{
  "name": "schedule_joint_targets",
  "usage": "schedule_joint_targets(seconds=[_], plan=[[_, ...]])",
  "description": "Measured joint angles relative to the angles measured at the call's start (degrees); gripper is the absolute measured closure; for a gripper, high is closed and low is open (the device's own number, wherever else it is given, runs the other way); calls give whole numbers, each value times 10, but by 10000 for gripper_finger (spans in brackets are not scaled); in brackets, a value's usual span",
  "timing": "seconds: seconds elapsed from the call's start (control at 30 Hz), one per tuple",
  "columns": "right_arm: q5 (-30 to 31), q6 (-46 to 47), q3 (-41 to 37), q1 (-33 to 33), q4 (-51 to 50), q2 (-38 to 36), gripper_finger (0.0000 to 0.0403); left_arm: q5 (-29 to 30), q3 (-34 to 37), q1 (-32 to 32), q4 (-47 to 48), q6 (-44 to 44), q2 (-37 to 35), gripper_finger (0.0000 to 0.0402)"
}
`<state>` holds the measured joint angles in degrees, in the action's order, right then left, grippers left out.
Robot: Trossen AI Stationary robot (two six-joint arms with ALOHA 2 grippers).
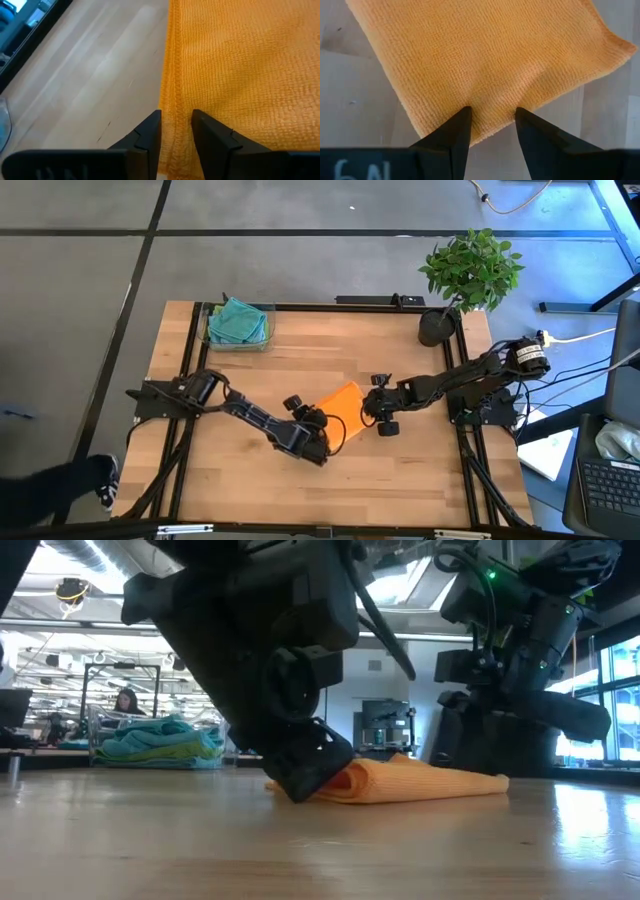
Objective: Fold microfiber towels
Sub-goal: Stack the orange microfiber cloth on top of the blue microfiber cloth in the transparent bin
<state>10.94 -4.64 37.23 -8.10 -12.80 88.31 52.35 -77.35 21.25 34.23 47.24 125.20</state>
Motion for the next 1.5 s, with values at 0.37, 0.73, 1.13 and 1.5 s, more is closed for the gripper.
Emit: schedule_joint_targets(seconds=[0.37, 0.73, 1.13, 1.5], plan=[[42, -38, 26, -53, -3, -60, 244, 9, -81, 30, 38, -46, 5, 299], [50, -77, -5, -185, 103, -55, 244, 18, -138, 72, 146, -10, 5, 299], [195, -62, -9, -211, 64, 6, 244, -112, -241, 85, -66, -267, 3, 298], [239, 133, -9, -321, -123, -98, 244, -157, -241, 11, -144, -400, 69, 296]])
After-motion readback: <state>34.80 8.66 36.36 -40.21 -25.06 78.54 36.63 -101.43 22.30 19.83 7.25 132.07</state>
